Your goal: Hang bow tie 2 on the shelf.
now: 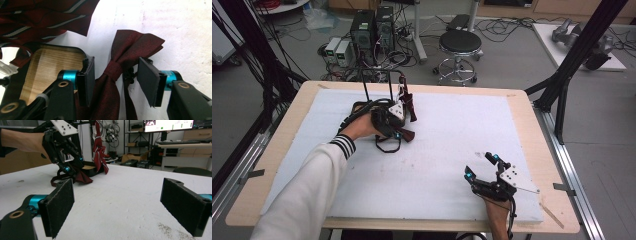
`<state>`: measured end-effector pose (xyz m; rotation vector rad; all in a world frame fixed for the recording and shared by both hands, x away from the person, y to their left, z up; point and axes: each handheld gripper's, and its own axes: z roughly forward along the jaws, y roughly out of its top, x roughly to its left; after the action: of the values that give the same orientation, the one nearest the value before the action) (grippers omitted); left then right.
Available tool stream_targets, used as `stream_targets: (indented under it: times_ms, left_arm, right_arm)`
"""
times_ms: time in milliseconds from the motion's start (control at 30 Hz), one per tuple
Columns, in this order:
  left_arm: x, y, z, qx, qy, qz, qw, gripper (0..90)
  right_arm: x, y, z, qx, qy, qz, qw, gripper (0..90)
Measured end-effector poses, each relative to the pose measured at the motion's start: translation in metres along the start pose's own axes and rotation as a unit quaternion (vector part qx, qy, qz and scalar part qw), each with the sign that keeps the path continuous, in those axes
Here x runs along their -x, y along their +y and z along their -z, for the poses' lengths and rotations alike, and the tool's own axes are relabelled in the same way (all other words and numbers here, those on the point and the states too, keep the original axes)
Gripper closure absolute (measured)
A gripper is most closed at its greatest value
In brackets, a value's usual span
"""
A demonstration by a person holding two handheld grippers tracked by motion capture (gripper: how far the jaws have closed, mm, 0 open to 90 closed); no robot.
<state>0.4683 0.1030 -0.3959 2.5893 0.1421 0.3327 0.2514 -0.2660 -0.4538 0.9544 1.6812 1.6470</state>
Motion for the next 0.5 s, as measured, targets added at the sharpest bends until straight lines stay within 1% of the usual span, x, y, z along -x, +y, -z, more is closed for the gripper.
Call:
stream_targets:
  times_ms: [33, 100, 167, 200, 367, 500]
  left_arm:
    - [0.0003, 0.0000, -0.0002, 0.001, 0.000, 0.003, 1.0000, 49.9]
    - [-0.0003, -0.0002, -0.0003, -0.002, -0.001, 0.001, 1.0000, 52.1]
    - [-0.0006, -0.0005, -0.0008, -0.004, -0.001, -0.001, 1.0000, 52.0]
    - [-0.0004, -0.0007, -0.0012, -0.005, -0.001, 0.002, 1.0000, 52.0]
    - [0.0000, -0.0010, -0.0039, -0.016, -0.004, -0.004, 0.9998, 51.3]
    - [0.0010, -0.0008, -0.0061, -0.020, -0.009, -0.004, 0.9998, 55.8]
  right_arm:
    - [0.0002, 0.0000, 0.0000, 0.001, 0.000, 0.000, 1.0000, 11.1]
    - [0.0002, -0.0001, 0.0001, 0.002, 0.000, -0.002, 1.0000, 11.1]
    - [0.0006, -0.0001, 0.0005, 0.002, 0.000, -0.004, 1.0000, 11.1]
    - [0.0007, -0.0001, 0.0004, 0.003, 0.000, -0.004, 1.0000, 11.1]
    - [0.0009, -0.0001, 0.0005, 0.003, 0.000, -0.005, 1.0000, 11.1]
    - [0.0010, -0.0001, 0.0005, 0.003, 0.001, -0.006, 1.0000, 11.1]
